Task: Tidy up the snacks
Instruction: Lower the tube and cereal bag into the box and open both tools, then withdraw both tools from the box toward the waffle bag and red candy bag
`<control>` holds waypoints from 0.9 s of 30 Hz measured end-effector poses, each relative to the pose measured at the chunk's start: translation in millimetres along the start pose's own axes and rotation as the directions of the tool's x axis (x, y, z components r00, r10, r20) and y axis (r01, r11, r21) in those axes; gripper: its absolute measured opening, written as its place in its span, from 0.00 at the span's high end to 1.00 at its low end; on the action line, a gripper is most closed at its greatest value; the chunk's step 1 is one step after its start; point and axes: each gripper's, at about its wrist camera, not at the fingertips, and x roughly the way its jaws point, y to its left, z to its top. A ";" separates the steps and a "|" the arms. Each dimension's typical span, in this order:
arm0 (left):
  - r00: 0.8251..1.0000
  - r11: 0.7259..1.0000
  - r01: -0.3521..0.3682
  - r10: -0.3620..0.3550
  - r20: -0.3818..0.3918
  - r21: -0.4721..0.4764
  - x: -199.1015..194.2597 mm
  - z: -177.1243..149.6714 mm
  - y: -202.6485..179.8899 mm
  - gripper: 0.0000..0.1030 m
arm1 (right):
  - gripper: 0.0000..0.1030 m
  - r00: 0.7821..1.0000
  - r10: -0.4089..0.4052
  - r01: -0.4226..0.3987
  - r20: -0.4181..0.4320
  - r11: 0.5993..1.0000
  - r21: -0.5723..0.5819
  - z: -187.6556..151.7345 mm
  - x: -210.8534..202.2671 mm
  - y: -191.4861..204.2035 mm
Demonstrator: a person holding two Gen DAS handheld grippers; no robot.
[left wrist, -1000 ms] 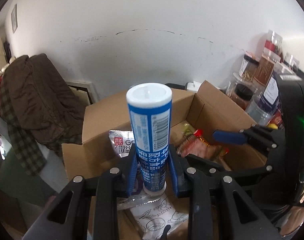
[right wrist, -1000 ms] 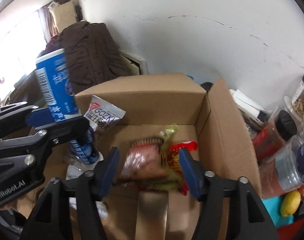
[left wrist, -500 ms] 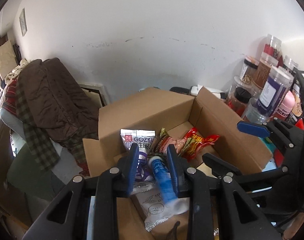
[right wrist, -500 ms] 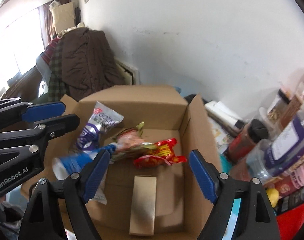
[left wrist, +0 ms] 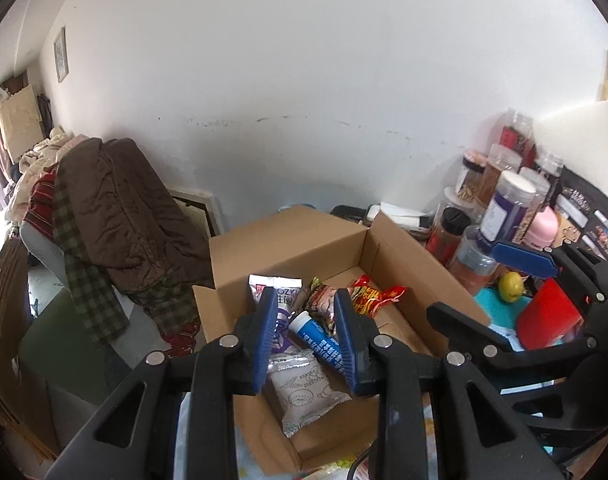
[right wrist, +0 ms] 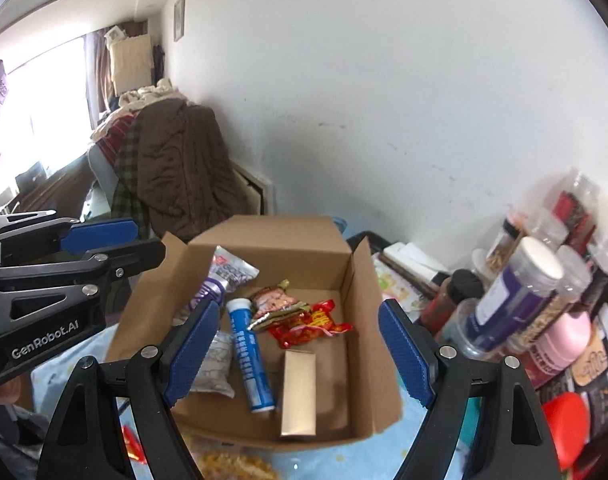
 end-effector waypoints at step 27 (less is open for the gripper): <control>0.984 0.998 0.056 -0.058 0.171 0.015 -128.3 -55.0 -16.9 0.72 | 0.10 0.968 -0.080 0.075 0.236 0.997 0.032 -50.4 -164.3 40.6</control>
